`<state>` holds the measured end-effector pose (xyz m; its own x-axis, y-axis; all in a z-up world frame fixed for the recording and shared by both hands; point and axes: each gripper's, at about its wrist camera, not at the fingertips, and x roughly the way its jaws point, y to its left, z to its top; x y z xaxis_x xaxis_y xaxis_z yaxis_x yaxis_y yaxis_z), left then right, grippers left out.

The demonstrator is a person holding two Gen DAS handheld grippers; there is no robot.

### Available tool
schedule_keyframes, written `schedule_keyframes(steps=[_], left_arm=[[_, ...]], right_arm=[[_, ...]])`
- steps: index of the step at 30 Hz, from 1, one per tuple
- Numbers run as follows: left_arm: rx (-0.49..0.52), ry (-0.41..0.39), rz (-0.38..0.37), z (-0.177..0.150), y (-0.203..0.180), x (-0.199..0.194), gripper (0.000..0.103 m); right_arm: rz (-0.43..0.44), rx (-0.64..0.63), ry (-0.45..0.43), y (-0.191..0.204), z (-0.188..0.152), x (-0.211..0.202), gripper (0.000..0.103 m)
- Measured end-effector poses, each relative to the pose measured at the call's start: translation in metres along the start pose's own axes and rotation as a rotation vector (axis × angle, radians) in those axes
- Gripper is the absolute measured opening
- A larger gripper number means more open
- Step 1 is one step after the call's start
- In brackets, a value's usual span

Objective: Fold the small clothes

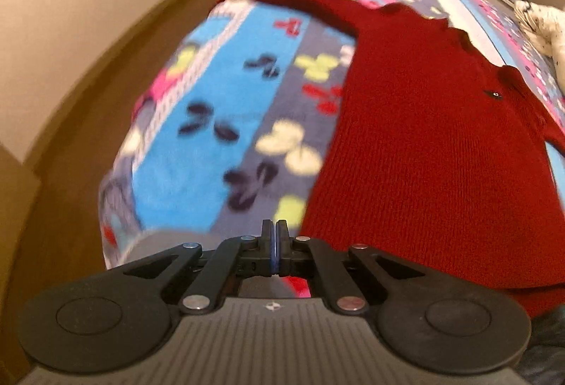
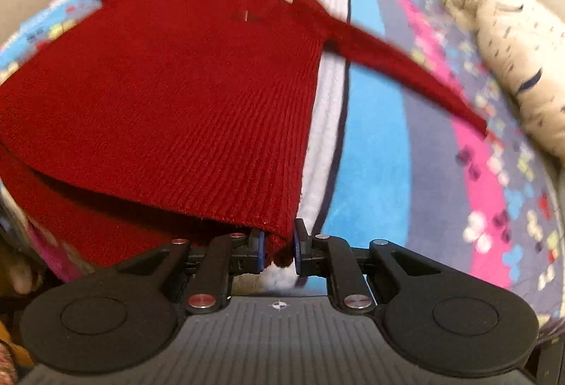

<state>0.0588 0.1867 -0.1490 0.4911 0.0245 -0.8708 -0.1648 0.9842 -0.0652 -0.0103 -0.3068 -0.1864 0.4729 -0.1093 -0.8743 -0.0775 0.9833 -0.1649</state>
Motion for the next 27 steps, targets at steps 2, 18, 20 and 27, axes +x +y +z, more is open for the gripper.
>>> schedule_keyframes(steps=[2,18,20,27], left_arm=[[-0.023,-0.019,-0.012,-0.002,0.009,-0.006,0.014],[0.035,0.059,-0.015,0.017,-0.05,0.043,0.096],[0.044,0.119,0.035,0.015,-0.052,0.069,0.096],[0.064,0.197,0.044,0.018,-0.064,0.087,0.011]], right_arm=[[-0.029,0.005,0.038,0.007,-0.005,-0.001,0.033],[0.15,0.726,-0.112,-0.078,0.004,0.024,0.067],[0.131,0.749,-0.065,-0.08,0.007,0.046,0.067],[0.288,0.536,0.073,-0.029,0.016,0.07,0.019]])
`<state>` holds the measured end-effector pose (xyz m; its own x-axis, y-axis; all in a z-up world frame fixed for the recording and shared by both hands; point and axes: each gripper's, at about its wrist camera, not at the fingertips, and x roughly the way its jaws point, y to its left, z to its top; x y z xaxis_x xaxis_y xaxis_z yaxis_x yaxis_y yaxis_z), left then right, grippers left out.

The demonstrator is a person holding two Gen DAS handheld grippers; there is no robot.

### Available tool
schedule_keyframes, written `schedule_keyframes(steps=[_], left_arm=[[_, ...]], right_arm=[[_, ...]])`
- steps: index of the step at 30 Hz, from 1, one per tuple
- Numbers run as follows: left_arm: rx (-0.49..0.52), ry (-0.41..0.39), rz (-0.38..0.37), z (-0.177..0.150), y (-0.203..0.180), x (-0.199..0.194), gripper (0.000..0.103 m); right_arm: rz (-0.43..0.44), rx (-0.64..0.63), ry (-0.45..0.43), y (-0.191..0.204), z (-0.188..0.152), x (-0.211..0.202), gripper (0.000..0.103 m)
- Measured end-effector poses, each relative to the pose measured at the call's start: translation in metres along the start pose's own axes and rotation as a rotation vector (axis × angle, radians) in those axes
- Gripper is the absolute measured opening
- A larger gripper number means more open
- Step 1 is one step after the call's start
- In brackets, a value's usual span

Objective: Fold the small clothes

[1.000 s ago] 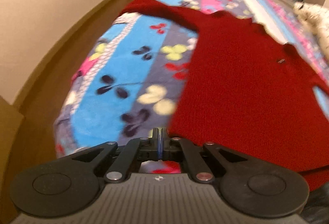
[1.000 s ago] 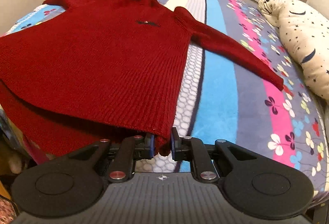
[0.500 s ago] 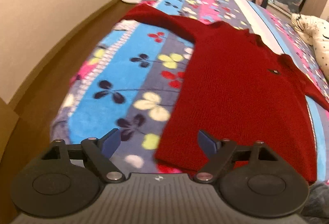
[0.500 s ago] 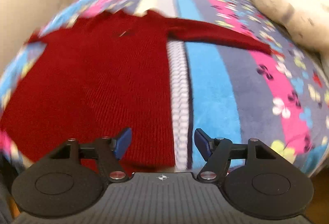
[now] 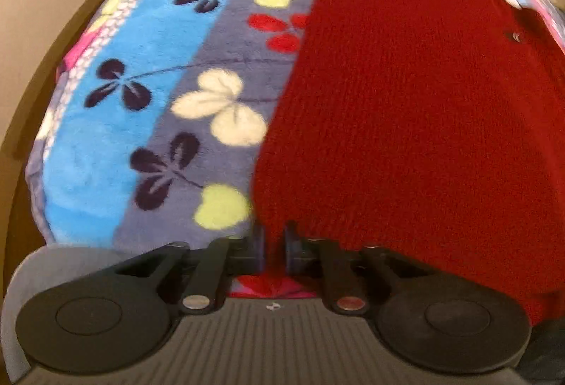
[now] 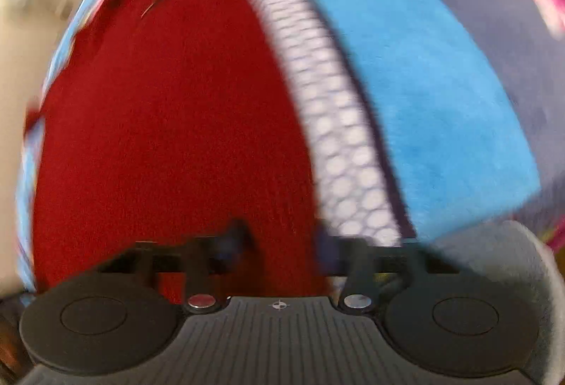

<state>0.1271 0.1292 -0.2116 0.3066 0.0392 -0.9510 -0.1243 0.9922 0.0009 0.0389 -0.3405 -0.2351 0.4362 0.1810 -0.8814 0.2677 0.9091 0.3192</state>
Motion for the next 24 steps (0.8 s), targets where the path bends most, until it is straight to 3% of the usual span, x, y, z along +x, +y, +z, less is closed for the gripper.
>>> schedule_keyframes(steps=[2,5,7,10,13,14,16,18,19,20,24], left_arm=[[0.013,-0.047,-0.008,-0.002,-0.003,-0.023,0.01],[0.013,-0.148,-0.071,-0.013,0.011,-0.072,0.007],[0.053,-0.182,-0.049,-0.02,0.017,-0.085,0.007],[0.086,-0.125,0.013,-0.015,0.018,-0.06,0.007],[0.085,-0.037,0.081,-0.011,0.012,-0.02,0.009],[0.093,-0.021,0.105,-0.012,0.01,-0.014,0.014],[0.101,-0.023,0.132,-0.016,0.008,-0.018,0.017],[0.094,-0.074,0.071,-0.024,0.015,-0.038,0.043],[0.08,-0.115,0.04,-0.029,0.019,-0.054,0.071],[0.061,-0.148,0.03,-0.034,0.02,-0.069,0.091],[0.037,-0.291,-0.028,-0.054,0.004,-0.132,0.096]], right_arm=[[-0.034,-0.046,-0.029,0.012,0.002,-0.016,0.017],[0.014,-0.06,-0.129,0.013,0.01,-0.066,0.017],[0.037,-0.086,-0.149,0.011,0.013,-0.084,0.017],[-0.009,-0.115,-0.082,0.009,0.013,-0.061,0.018],[-0.101,-0.069,0.085,-0.002,-0.002,-0.008,0.025],[-0.142,-0.048,0.089,-0.004,-0.009,0.0,0.036],[-0.146,-0.016,0.032,-0.002,-0.014,-0.012,0.047],[-0.129,-0.003,0.006,0.001,-0.016,-0.034,0.058],[-0.118,-0.002,-0.039,0.005,-0.02,-0.053,0.062],[-0.111,-0.005,-0.084,0.009,-0.024,-0.069,0.064],[-0.053,-0.117,-0.287,0.054,-0.047,-0.141,0.078]])
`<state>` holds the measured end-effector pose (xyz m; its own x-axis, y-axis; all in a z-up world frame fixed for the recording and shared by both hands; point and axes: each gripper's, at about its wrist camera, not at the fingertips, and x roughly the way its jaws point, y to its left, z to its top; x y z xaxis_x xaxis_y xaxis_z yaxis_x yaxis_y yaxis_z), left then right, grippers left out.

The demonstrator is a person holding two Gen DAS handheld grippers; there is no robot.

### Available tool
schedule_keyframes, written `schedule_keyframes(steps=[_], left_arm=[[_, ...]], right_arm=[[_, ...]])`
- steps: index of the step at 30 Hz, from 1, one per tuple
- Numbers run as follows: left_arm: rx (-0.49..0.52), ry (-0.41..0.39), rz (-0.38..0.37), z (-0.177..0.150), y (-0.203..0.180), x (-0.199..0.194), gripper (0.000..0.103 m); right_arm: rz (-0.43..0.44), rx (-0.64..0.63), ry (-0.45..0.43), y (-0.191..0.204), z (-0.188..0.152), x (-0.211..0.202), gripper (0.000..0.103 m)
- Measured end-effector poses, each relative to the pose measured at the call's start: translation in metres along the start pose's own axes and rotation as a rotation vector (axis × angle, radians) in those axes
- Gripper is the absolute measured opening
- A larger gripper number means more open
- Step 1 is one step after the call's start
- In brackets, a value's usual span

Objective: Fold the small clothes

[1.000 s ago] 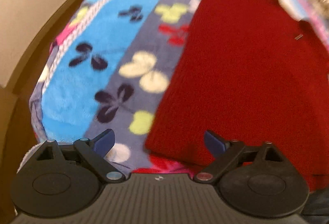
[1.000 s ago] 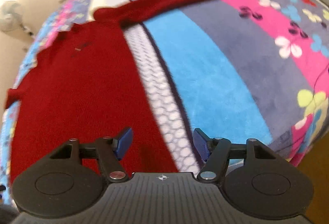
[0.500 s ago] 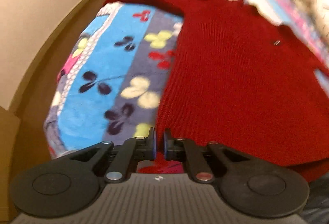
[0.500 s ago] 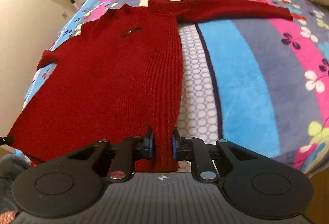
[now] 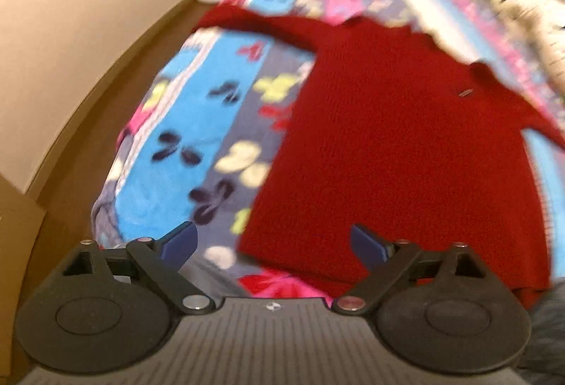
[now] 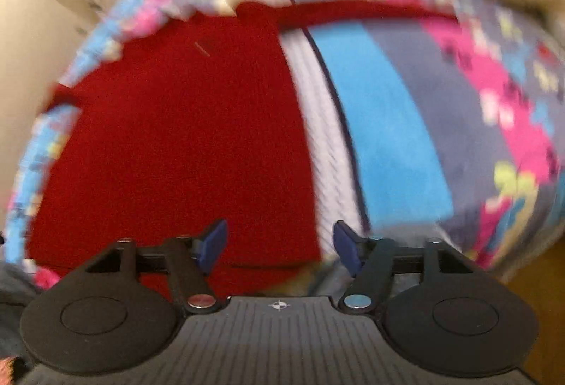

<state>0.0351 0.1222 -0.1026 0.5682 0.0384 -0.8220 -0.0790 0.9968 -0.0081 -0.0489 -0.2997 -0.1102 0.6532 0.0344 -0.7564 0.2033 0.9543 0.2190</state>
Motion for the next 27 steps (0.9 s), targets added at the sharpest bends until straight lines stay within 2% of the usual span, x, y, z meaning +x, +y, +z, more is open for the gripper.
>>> schedule_keyframes(steps=[2,6,7,11,15,20,27], left_arm=[[-0.036,-0.08,-0.006,-0.002,-0.012,-0.033,0.096],[-0.023,-0.098,-0.07,-0.005,-0.036,-0.077,0.096],[0.009,-0.102,-0.083,-0.008,-0.042,-0.087,0.096],[0.075,-0.123,-0.072,-0.021,-0.058,-0.109,0.096],[0.071,-0.106,-0.09,-0.038,-0.06,-0.115,0.096],[0.106,-0.095,-0.071,-0.046,-0.061,-0.114,0.096],[0.114,-0.057,-0.074,-0.047,-0.061,-0.103,0.096]], right_arm=[[0.045,-0.078,-0.075,0.025,-0.004,-0.029,0.088],[0.089,-0.213,-0.193,0.071,-0.017,-0.076,0.091],[0.093,-0.243,-0.22,0.079,-0.022,-0.085,0.092],[0.1,-0.357,-0.285,0.1,-0.041,-0.103,0.093],[0.111,-0.392,-0.284,0.117,-0.055,-0.115,0.093],[0.117,-0.416,-0.288,0.126,-0.063,-0.122,0.093],[0.114,-0.387,-0.251,0.127,-0.062,-0.109,0.093]])
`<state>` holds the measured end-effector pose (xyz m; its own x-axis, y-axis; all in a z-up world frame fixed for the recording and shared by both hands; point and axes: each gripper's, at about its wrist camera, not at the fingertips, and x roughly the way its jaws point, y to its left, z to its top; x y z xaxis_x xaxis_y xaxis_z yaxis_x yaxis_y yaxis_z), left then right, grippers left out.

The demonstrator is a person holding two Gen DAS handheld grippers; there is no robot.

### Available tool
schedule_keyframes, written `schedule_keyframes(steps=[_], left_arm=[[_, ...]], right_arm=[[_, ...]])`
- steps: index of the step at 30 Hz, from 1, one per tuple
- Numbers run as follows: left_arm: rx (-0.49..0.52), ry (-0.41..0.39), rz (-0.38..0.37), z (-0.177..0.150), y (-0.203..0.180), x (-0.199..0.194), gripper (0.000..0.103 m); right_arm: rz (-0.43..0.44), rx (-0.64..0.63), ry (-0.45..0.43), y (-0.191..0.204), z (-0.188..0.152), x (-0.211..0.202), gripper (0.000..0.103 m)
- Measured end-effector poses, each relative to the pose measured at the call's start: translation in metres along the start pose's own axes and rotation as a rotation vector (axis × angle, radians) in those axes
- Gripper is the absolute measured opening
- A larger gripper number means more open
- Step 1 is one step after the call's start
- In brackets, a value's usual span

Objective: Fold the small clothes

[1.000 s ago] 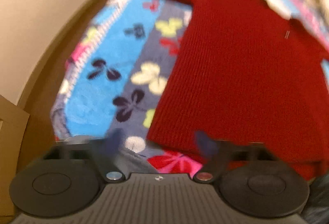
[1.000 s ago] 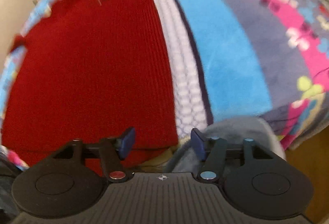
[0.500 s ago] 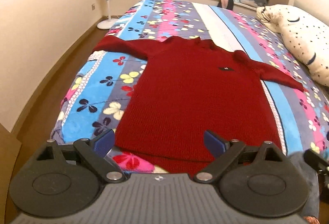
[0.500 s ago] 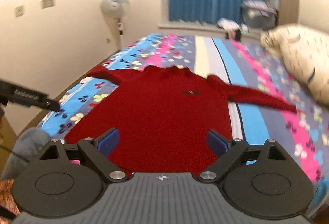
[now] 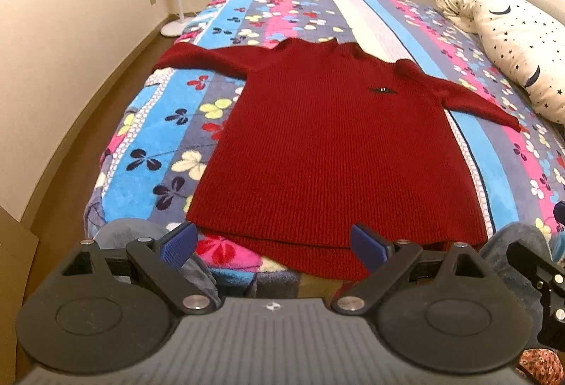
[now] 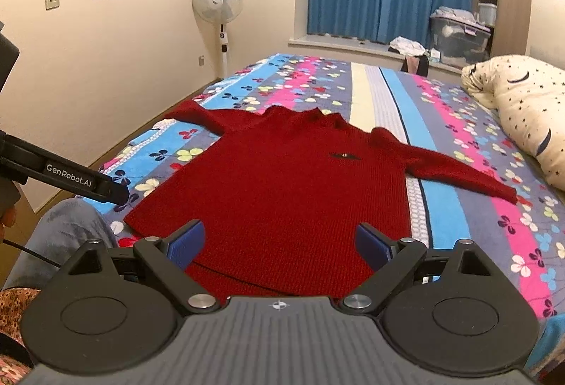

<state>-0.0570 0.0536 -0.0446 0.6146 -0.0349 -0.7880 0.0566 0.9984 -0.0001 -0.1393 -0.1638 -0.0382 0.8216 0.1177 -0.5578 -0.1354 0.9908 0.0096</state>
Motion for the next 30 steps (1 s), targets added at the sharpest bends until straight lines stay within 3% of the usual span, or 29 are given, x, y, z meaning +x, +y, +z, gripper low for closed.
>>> schedule_keyframes(steps=[13,30], left_arm=[[-0.006,0.147,-0.018,0.023,0.001,0.062,0.096],[0.034,0.264,0.004,0.069,0.004,0.149,0.096]], right_arm=[[-0.012,0.049,0.129,-0.013,0.001,0.061,0.093],[-0.014,0.103,0.262,-0.033,0.014,0.147,0.093]])
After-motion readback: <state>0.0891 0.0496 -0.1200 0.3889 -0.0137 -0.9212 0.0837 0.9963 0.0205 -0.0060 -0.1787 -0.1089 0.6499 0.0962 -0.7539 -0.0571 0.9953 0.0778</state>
